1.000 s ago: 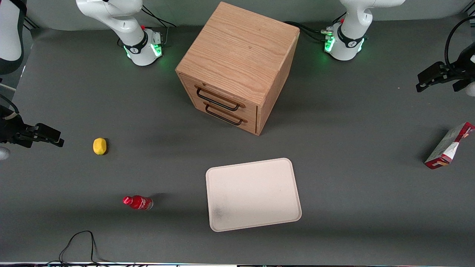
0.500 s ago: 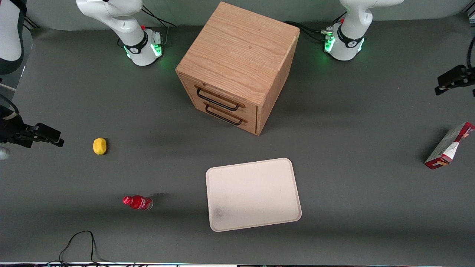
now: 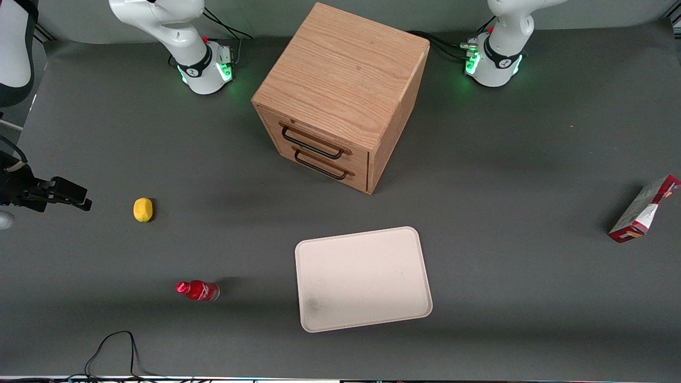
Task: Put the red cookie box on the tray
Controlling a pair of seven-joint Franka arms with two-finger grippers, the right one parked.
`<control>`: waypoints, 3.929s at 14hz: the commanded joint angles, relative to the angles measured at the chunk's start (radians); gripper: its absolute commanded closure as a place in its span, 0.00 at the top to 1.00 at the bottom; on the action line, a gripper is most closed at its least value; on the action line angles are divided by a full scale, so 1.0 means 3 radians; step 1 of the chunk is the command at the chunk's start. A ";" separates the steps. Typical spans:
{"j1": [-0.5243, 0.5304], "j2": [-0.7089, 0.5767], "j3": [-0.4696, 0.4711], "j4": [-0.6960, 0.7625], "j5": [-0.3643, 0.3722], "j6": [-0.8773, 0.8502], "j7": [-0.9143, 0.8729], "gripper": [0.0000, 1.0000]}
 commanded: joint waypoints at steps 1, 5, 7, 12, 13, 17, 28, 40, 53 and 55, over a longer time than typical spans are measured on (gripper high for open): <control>0.0238 0.0093 -0.0050 -0.0014 0.0035 0.0187 0.0616 1.00; 0.0448 0.0282 -0.0050 0.0012 0.0076 0.0437 0.1282 1.00; 0.0458 0.0338 -0.0035 0.0007 0.0071 0.0448 0.1365 1.00; 0.0484 0.0517 -0.0020 -0.0059 0.0071 0.0453 0.1375 1.00; 0.0504 0.0573 -0.0020 -0.0070 0.0071 0.0488 0.1380 1.00; 0.0576 0.0610 -0.0020 -0.0570 0.0046 0.1126 0.1401 1.00; 0.0642 0.1202 -0.0030 -0.0832 -0.0031 0.1966 0.1595 1.00; 0.0581 0.1612 -0.0030 -0.0811 -0.0046 0.2253 0.1620 1.00; 0.0581 0.1591 -0.0015 -0.0699 -0.0021 0.2166 0.1631 0.00; 0.0561 0.1505 -0.0015 -0.0613 -0.0026 0.1963 0.1610 0.00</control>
